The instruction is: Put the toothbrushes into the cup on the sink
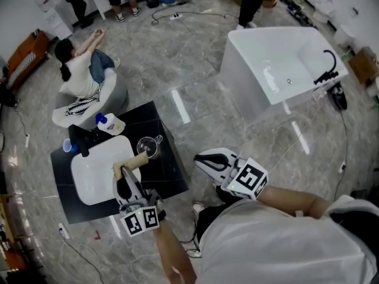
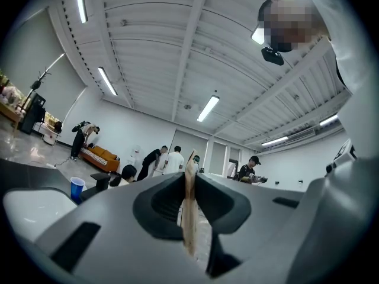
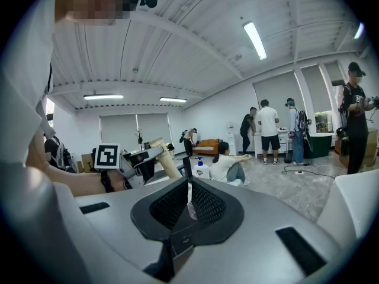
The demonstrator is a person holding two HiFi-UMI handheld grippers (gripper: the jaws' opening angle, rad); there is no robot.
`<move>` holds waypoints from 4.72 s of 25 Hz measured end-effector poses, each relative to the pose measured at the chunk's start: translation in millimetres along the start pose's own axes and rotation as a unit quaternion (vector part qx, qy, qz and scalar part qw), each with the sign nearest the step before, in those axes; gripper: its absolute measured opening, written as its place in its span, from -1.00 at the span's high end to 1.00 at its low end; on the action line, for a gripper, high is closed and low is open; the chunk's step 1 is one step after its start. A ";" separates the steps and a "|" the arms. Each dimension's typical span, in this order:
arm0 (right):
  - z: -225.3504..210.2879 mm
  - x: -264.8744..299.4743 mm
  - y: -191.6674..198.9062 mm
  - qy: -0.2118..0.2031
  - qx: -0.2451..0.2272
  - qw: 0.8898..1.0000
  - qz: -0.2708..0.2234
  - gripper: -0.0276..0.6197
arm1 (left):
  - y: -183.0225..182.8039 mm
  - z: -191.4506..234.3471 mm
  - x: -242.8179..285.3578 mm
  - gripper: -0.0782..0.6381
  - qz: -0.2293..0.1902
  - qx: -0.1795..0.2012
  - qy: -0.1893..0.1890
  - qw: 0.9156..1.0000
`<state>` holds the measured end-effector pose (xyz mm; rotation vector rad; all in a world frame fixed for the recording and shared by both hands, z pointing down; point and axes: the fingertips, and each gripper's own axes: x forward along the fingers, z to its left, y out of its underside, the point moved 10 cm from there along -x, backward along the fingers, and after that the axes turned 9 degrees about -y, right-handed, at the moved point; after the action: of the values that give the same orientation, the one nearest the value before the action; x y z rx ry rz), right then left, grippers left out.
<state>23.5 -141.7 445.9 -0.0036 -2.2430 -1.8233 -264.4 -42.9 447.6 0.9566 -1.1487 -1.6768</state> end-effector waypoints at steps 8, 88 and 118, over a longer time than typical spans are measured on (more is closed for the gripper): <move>-5.3 1.5 2.7 -0.003 0.005 1.000 0.005 0.78 | 15.9 1.6 11.2 0.63 0.019 -0.002 -0.003 1.000; -44.1 3.0 5.9 0.004 0.008 1.000 0.009 0.78 | 121.7 3.9 79.3 0.60 0.160 0.088 0.018 0.983; -29.5 40.7 -20.0 -0.096 -0.016 0.995 -0.026 0.78 | 84.5 13.6 51.3 -0.06 0.150 0.106 -0.048 0.982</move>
<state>-13.5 -180.7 440.1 -0.1339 -2.3606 -1.9620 -274.5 -103.9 525.9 0.7885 -1.4809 -1.3897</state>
